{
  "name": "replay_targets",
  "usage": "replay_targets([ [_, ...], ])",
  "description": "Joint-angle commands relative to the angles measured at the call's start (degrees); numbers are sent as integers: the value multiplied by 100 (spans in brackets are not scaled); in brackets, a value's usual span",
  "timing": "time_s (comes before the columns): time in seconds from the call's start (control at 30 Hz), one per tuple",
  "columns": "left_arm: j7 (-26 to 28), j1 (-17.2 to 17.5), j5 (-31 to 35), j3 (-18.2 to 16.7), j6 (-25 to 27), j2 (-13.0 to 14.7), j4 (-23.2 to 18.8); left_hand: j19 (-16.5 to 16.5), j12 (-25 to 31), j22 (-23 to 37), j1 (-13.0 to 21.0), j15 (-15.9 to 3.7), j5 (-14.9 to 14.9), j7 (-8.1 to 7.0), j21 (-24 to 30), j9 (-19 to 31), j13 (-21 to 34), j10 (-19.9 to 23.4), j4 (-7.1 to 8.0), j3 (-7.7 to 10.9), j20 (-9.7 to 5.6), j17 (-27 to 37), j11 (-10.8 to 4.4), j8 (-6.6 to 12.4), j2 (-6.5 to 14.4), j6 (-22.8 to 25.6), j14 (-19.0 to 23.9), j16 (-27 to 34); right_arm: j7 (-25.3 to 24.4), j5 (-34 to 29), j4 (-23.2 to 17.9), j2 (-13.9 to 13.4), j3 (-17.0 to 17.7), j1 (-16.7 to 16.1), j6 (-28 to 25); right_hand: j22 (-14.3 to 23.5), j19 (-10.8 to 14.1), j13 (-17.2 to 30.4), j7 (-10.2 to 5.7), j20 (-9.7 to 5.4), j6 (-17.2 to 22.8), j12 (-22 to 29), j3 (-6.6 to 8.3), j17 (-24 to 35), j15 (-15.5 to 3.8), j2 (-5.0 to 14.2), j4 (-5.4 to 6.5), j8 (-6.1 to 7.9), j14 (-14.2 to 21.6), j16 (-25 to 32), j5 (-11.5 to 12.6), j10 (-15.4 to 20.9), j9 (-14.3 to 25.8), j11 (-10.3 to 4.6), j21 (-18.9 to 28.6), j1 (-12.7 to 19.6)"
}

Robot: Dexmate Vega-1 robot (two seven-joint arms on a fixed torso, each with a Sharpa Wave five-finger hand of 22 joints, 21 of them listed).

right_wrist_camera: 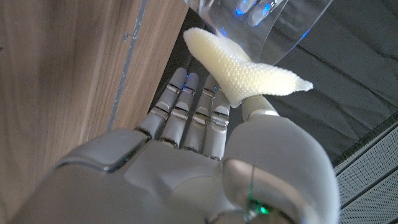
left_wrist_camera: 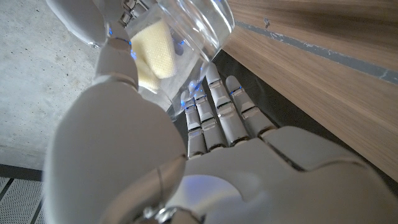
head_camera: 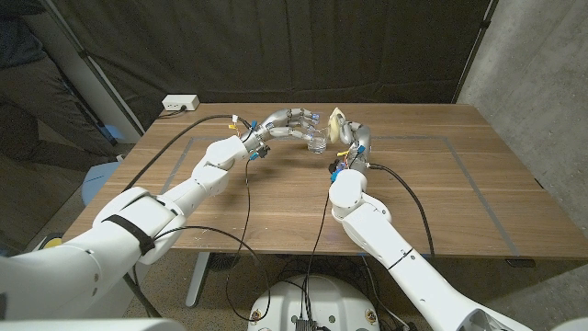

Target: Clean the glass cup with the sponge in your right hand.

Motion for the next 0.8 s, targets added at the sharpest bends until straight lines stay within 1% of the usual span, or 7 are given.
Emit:
replay_targets([
  [0.03, -18, -59, -74, -28, -129, -116, 205, -14, 20, 4, 997, -789, 41, -606, 50, -7, 173, 813, 634, 690, 5, 15, -771, 1565, 1036, 624, 74, -7, 240, 450, 75, 193, 88, -22, 239, -8, -75, 19, -239, -165, 385, -22, 35, -2, -508, -10, 20, 44, -36, -40, 30, 31, 17, -21, 31, 93],
  [0.17, -30, -51, -139, -68, -153, -141, 228, -13, 19, 3, 992, -782, 43, -614, 58, -16, 177, 817, 636, 695, 2, 17, -772, 1573, 1034, 631, 75, -10, 421, 1045, 128, 401, 282, -104, 411, -27, -121, 19, -144, -179, 414, -48, 79, 1, -499, 24, 2, 43, -97, -64, 41, 7, 20, -19, 41, 157],
  [0.3, -15, -12, -204, -118, -153, -139, 180, -14, 18, 2, 983, -783, 44, -609, 69, -30, 182, 823, 643, 697, 11, 26, -771, 1579, 1033, 627, 84, -5, 554, 1411, 202, 471, 328, -92, 422, -42, -137, 20, -57, -185, 432, -72, 110, 4, -506, 41, -3, 45, -119, -71, 48, -21, 24, -12, 58, 193],
  [0.47, 24, 10, -207, -133, -153, -131, 125, -12, 24, 1, 988, -792, 46, -632, 84, -37, 189, 849, 641, 705, 3, 38, -771, 1605, 1033, 656, 106, 5, 519, 1412, 279, 429, 223, -28, 438, -54, -156, 22, 2, -189, 442, -84, 141, 5, -506, 54, -9, 44, -131, -76, 56, -21, 27, 4, 72, 229],
  [0.63, 10, 5, -223, -142, -164, -144, 120, -5, 26, 0, 984, -791, 47, -619, 97, -42, 194, 863, 640, 709, 3, 39, -772, 1624, 1023, 670, 112, 1, 423, 1298, 274, 356, 122, -19, 440, -62, -164, 23, 1, -185, 458, -85, 155, 4, -508, 50, -12, 47, -124, -74, 58, -4, 29, -3, 84, 246],
  [0.8, -15, -8, -250, -153, -179, -172, 144, -11, 25, -1, 982, -790, 48, -625, 104, -46, 198, 869, 641, 714, 4, 44, -772, 1629, 1023, 654, 123, 3, 422, 1355, 244, 334, 68, -47, 353, -72, -173, 24, -10, -185, 466, -81, 165, 2, -504, 38, -13, 47, -112, -70, 60, 26, 30, -6, 98, 257],
])
